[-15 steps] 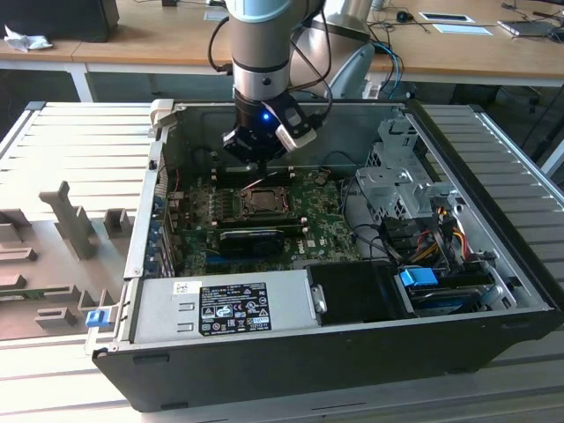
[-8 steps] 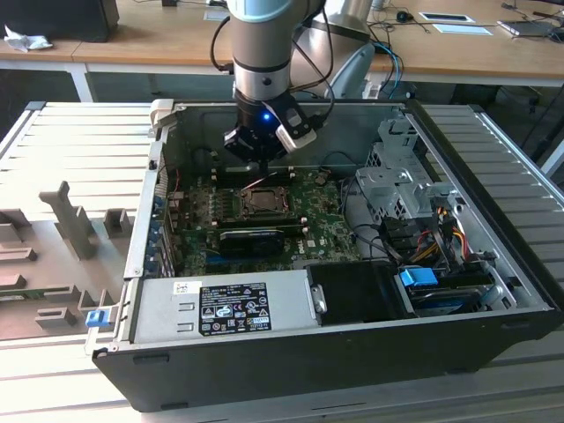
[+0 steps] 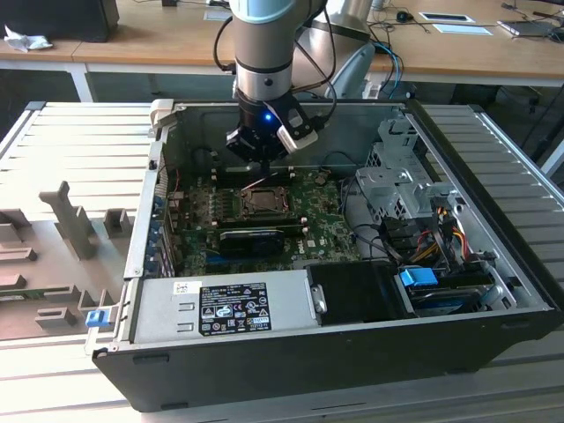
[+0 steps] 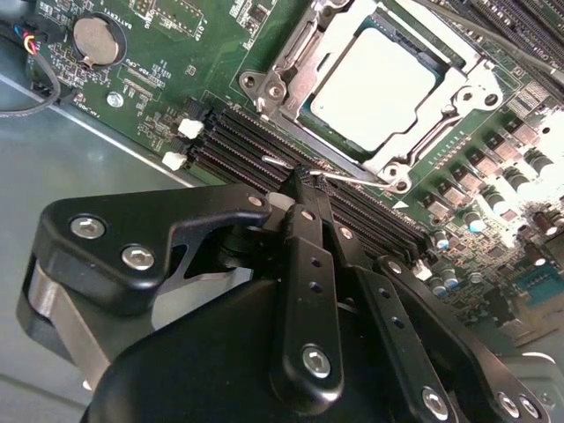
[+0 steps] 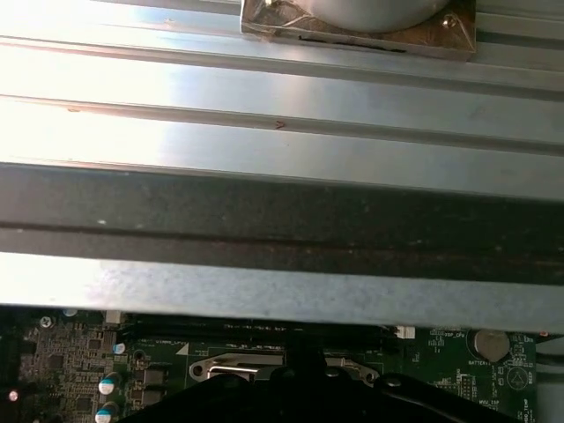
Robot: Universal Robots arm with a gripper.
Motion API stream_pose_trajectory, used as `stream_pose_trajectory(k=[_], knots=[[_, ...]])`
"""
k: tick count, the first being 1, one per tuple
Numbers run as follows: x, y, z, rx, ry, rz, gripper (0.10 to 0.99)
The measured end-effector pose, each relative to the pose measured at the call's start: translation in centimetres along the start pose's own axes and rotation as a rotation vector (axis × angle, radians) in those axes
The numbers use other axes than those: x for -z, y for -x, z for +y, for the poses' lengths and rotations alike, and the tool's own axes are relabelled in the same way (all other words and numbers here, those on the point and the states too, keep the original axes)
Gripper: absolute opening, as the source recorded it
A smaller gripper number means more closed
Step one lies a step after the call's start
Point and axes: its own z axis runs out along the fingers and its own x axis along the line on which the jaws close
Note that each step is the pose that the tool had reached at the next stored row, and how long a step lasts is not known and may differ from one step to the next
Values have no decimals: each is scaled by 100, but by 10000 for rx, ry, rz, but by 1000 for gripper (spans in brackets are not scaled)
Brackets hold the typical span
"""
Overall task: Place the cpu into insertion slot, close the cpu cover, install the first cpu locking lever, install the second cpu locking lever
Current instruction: 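Install the first cpu locking lever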
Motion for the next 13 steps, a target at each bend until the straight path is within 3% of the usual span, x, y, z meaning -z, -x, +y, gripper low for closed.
stream_pose_trajectory(k=[13], knots=[[-35, 29, -8, 0, 0, 1, 106]])
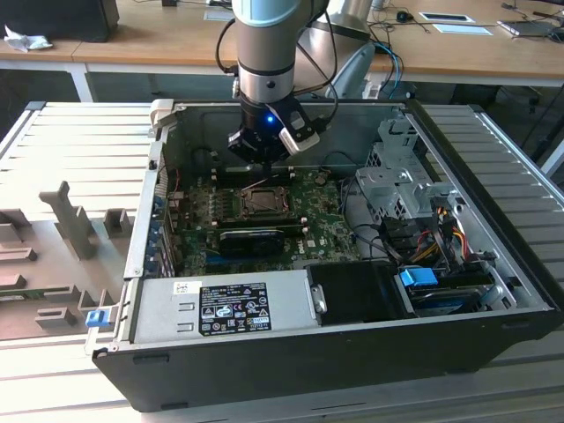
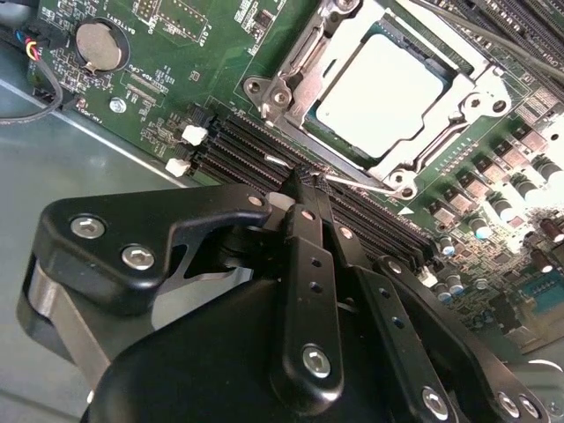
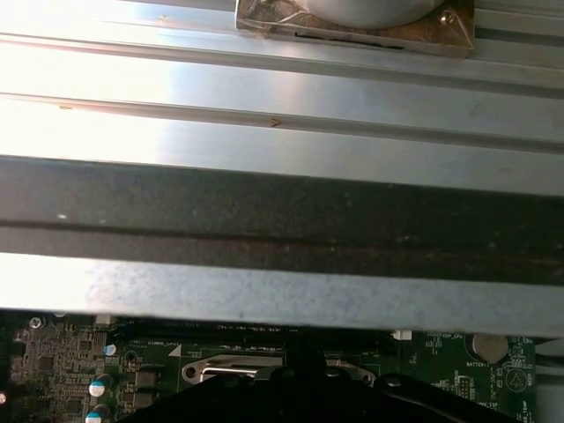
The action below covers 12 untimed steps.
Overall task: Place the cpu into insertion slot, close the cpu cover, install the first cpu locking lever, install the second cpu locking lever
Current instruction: 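Install the first cpu locking lever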
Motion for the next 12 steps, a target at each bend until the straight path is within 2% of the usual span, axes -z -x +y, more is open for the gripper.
stream_pose_trajectory(k=[8, 12], knots=[[-11, 16, -2, 0, 3, -1, 106], [-63, 45, -11, 0, 3, 0, 106]])
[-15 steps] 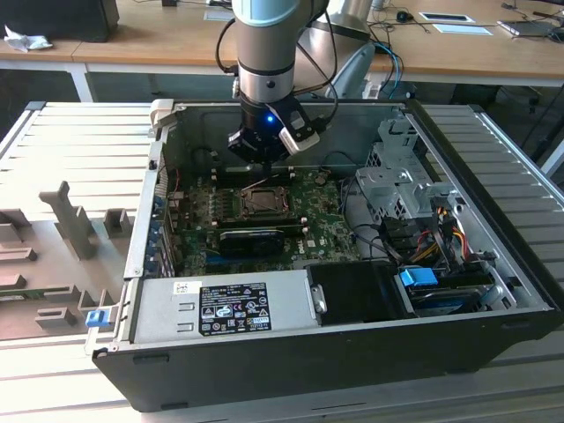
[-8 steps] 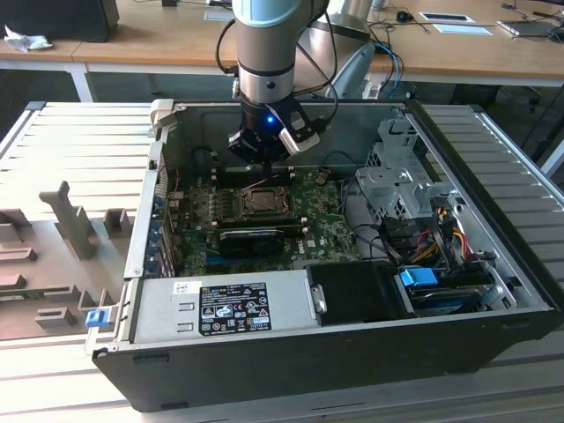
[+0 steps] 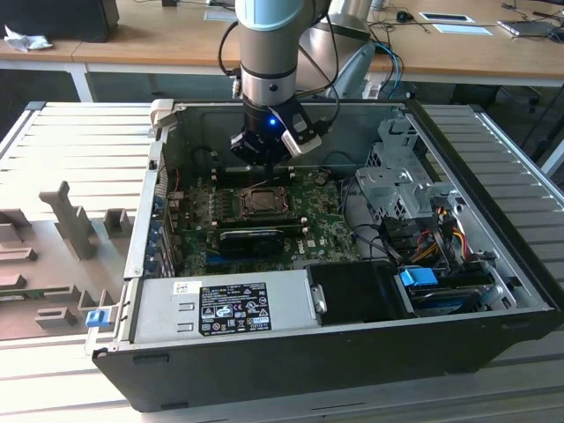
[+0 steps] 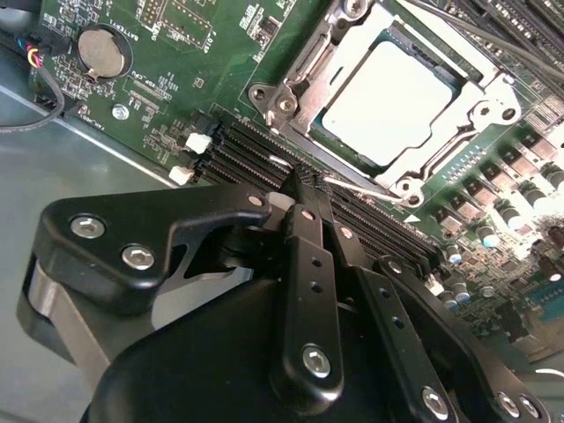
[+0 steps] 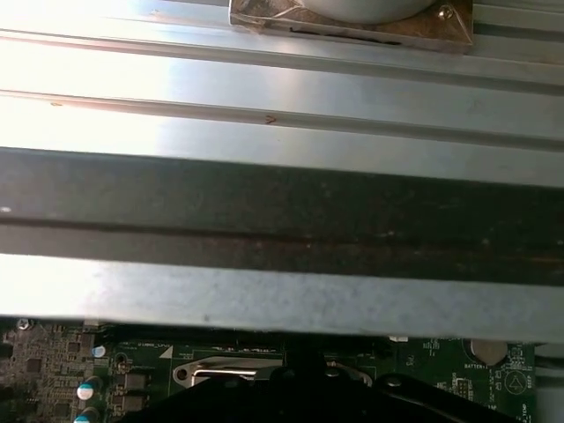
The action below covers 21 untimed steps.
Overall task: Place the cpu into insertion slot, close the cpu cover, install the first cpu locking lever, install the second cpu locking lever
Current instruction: 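Install the first cpu locking lever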
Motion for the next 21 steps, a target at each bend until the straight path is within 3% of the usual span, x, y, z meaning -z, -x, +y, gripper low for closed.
stream_pose_trajectory(k=[4, 16, 21], knots=[[-49, 14, -7, 0, 1, 1, 106], [-89, 12, -12, 0, -2, 1, 106], [-120, 12, -16, 3, -62, 7, 106]])
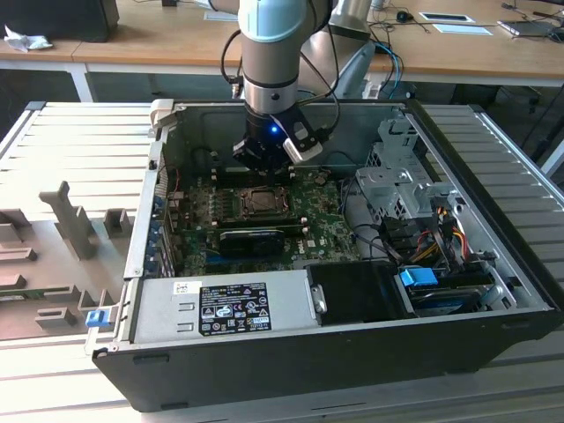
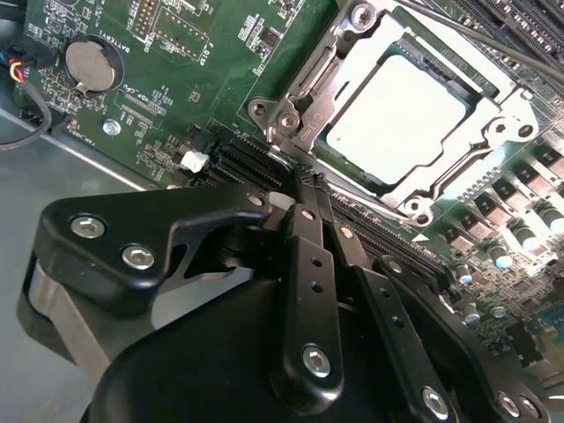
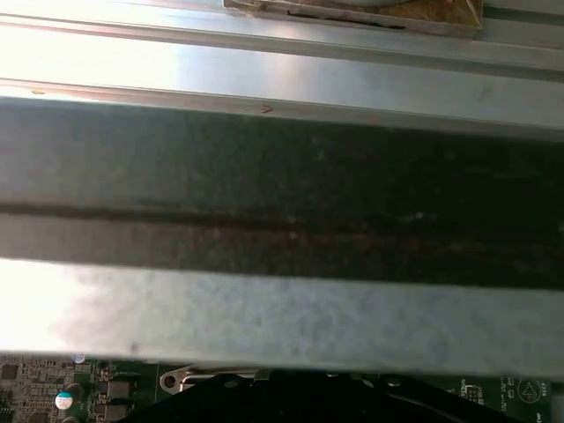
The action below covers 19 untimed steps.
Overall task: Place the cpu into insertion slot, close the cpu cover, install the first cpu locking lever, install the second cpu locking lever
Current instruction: 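Install the first cpu locking lever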
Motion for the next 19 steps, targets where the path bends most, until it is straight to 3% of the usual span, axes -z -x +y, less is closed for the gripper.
stream_pose_trajectory(k=[11, 15, 19], knots=[[-53, 3, -7, 4, -100, 9, 106], [-54, 5, -7, -1, 14, 0, 106], [8, 9, 1, -1, 23, -1, 106]])
